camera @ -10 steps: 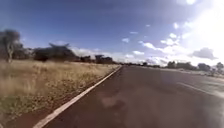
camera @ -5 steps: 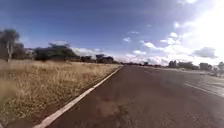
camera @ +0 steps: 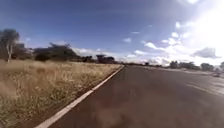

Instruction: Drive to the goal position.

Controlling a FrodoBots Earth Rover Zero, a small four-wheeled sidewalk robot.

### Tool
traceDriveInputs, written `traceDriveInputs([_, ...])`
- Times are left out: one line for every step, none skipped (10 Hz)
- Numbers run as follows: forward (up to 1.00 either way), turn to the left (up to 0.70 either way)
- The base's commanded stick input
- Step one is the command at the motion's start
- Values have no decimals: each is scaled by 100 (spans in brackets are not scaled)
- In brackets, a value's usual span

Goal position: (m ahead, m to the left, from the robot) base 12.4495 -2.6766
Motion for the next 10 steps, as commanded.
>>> traceDriveInputs([50, -49])
traceDriveInputs([50, -40])
traceDriveInputs([50, -30])
traceDriveInputs([50, 0])
traceDriveInputs([50, 0])
traceDriveInputs([50, 0])
traceDriveInputs([50, 0])
traceDriveInputs([50, 0])
traceDriveInputs([50, 0])
traceDriveInputs([50, 0])
